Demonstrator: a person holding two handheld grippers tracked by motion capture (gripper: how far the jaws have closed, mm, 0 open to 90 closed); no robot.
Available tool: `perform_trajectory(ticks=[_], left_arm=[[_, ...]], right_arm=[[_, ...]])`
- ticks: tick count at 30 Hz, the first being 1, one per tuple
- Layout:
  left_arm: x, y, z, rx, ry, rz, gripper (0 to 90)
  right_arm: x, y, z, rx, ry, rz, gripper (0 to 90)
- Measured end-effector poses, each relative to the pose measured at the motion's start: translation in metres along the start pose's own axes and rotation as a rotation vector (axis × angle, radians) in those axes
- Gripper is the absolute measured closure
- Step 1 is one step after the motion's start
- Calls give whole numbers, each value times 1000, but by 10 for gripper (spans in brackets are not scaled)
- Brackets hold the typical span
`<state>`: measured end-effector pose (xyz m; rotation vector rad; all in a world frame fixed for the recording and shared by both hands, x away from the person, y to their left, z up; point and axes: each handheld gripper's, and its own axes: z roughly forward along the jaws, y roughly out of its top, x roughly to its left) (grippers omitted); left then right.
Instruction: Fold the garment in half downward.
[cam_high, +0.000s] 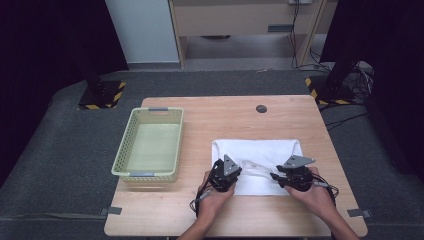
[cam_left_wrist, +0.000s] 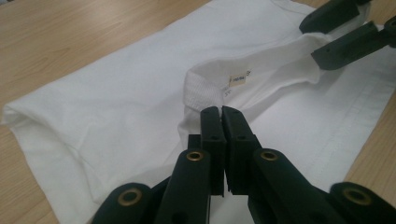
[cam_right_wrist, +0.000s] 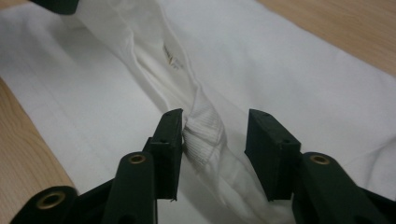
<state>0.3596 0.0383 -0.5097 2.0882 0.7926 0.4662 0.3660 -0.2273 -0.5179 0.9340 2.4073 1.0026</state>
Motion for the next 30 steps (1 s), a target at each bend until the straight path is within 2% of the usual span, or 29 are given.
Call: perform_trajectory(ticks=[1, 3, 6, 8, 9, 11, 13, 16, 17, 19, 20, 22, 26, 30], left_arm=[[-1, -1, -2, -4, 4, 0, 860], [-3, -2, -4, -11, 25, 7, 758], [-6, -3, -7, -10, 75, 35, 548], [-6, -4, -9, -9, 121, 69, 424], [-6, -5, -9, -9, 137, 78, 384], [-5, -6, -7, 0, 140, 96, 336], [-5, -7, -2, 19, 142, 120, 327], [-7, -10, 5, 56, 94, 130, 355], [-8, -10, 7, 65, 81, 131, 402], [-7, -9, 10, 79, 52, 106, 494], [-8, -7, 10, 66, 42, 86, 545], [-10, -2, 6, 49, 26, 70, 589], [-14, 1, -3, 50, -14, 48, 599], [-19, -5, -9, 69, -61, 22, 562]], right_arm=[[2, 0, 1, 7, 1, -16, 718], [3, 0, 1, 3, 14, -17, 758], [3, 1, 0, 12, 23, -9, 767], [3, 0, 0, 20, 28, -9, 767], [3, -1, 0, 22, 30, -9, 767], [2, -1, -2, 19, 37, 2, 767], [1, -1, -3, 17, 42, 1, 768], [1, 0, -5, 21, 45, -1, 768], [1, 0, -6, 19, 46, -1, 768], [1, 1, -6, 24, 49, -4, 768], [0, 1, -7, 23, 47, -7, 768], [1, 5, -12, 10, 42, -11, 765], [4, 8, -28, -15, 41, -17, 746], [12, -2, -35, 18, 55, -28, 665]])
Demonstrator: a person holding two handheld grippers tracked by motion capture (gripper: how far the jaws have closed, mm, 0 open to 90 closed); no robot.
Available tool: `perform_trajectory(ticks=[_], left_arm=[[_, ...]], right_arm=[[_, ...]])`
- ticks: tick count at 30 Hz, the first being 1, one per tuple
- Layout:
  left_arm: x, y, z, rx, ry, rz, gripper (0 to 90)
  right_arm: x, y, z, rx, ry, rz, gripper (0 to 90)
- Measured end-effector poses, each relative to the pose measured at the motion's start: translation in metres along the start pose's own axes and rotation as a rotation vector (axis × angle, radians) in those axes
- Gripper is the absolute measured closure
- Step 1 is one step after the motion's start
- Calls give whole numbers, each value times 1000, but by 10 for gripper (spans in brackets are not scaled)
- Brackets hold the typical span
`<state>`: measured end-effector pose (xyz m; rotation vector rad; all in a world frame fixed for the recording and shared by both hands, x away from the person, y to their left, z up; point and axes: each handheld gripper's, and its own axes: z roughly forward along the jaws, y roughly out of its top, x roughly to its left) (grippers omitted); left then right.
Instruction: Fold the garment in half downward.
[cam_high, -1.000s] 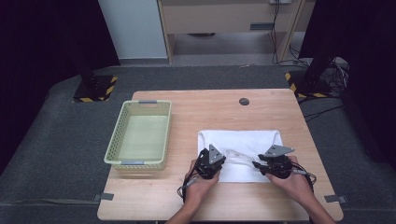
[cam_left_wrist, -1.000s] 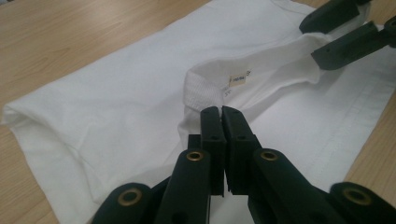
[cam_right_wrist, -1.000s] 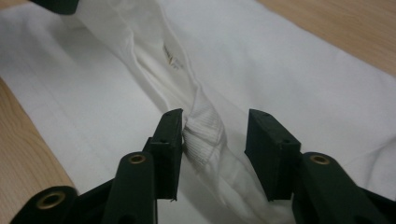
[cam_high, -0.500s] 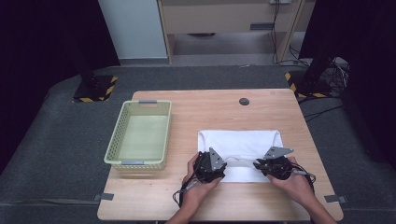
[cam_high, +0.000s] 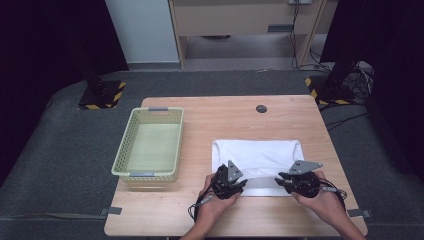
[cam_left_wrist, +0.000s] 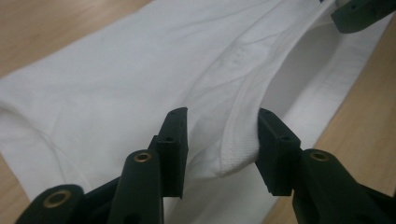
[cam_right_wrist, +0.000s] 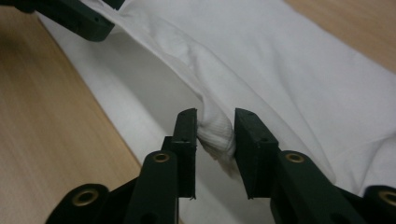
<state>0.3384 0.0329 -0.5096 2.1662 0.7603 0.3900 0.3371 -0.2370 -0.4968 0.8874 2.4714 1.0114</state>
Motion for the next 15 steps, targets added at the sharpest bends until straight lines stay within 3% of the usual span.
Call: perform_trajectory(ticks=[2, 5, 8, 12, 15], left_arm=[[-5, -2, -4, -2, -11, 9, 516], [-8, -2, -12, -20, -16, 6, 445], [-2, 0, -13, -35, 28, 6, 407], [16, -9, -4, 15, 90, -36, 375], [26, -20, 4, 55, 90, -88, 364]], right_arm=[[5, -5, -3, 12, 11, -3, 594], [7, -7, -10, -11, 26, 32, 508], [3, -4, -14, -42, -4, 80, 454], [-7, -6, 1, -5, -64, 135, 434], [-12, -15, 17, 59, -76, 160, 418]])
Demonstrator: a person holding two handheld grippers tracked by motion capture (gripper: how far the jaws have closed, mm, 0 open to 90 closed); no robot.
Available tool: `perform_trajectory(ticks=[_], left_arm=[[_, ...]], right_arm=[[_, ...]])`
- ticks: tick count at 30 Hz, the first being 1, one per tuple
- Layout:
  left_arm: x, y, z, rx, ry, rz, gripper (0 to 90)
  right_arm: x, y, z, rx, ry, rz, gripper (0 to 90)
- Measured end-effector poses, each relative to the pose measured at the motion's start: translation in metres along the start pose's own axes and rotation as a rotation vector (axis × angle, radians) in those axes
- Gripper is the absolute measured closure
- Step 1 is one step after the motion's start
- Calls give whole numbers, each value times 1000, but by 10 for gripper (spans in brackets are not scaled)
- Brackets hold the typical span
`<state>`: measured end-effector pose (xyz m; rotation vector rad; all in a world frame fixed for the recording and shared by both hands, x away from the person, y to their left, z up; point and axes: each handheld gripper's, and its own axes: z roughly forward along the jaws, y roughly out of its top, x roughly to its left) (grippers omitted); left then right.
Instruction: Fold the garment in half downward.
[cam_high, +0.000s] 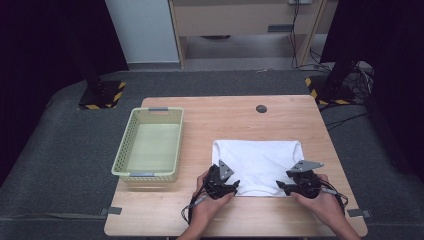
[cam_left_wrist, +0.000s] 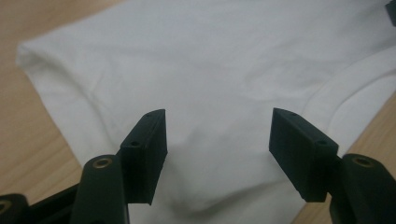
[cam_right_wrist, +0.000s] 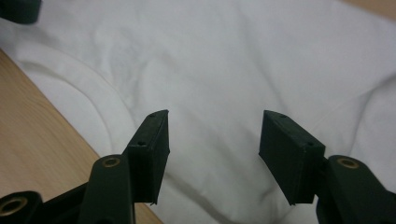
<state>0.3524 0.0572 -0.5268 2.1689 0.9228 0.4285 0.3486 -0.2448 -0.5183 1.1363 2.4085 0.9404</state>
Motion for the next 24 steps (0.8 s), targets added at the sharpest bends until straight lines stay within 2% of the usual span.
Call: perform_trajectory(ticks=[2, 4, 7, 18, 24], left_arm=[[2, -4, 2, 9, -7, -7, 355], [1, -6, 4, 19, -8, 8, 349], [-3, -6, 5, 27, -4, 42, 335], [-21, -7, 6, 16, -22, 56, 324], [-25, -10, 5, 5, -15, 47, 307]], right_arm=[[-2, -6, 6, 26, -3, 2, 408], [-3, -12, 6, 8, 5, 13, 407], [-3, -18, 3, 4, 8, -13, 403], [-10, -36, -10, -19, 32, -19, 401], [-10, -42, -13, -41, 42, -20, 385]])
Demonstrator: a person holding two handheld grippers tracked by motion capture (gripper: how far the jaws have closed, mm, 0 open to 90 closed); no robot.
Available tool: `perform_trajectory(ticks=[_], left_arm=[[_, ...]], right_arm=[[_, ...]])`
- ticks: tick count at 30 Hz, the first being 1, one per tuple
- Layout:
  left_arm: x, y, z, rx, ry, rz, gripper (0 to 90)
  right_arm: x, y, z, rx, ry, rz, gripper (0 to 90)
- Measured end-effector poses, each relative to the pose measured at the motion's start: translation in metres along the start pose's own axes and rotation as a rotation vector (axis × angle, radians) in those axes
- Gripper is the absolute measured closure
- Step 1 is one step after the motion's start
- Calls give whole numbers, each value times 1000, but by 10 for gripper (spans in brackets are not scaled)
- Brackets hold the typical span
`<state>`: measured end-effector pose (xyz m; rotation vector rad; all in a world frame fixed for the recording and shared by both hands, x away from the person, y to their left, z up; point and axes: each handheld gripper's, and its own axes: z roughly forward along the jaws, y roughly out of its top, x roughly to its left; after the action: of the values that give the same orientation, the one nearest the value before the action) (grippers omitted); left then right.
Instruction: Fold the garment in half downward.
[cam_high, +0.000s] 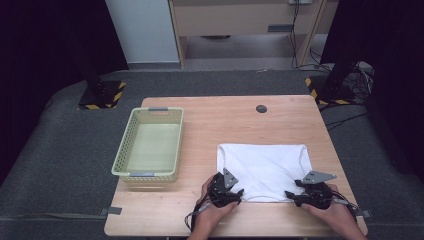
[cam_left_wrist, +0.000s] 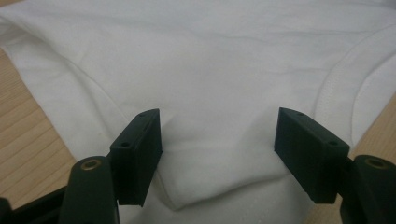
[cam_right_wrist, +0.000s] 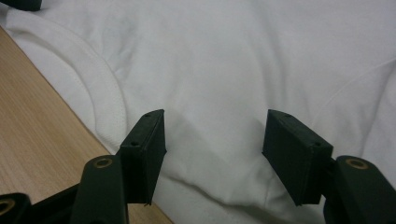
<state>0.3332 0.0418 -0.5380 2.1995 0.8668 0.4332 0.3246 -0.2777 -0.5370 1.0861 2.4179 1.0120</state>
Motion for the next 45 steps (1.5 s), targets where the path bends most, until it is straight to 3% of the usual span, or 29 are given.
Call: perform_trajectory(ticks=[15, 22, 25, 29, 35, 38, 45], left_arm=[[1, -2, 0, -6, -12, 7, 263], [7, -1, 0, 4, -22, -10, 116], [9, 1, -2, 4, -29, 5, 90], [14, 4, -5, 0, -45, 12, 69], [22, 17, -16, -2, -79, 70, 48], [30, 23, -19, 5, -72, 78, 49], [48, 37, -23, 25, -78, 34, 58]], right_arm=[[1, 0, 0, 4, 1, -3, 359], [3, 6, -4, -18, -8, 28, 138], [7, 9, -5, -30, 2, 17, 73], [12, 14, -4, -40, 14, 12, 60], [21, 28, -5, -14, 59, -34, 69], [28, 39, -5, 7, 101, -67, 67], [53, 60, 12, 69, 177, -149, 50]])
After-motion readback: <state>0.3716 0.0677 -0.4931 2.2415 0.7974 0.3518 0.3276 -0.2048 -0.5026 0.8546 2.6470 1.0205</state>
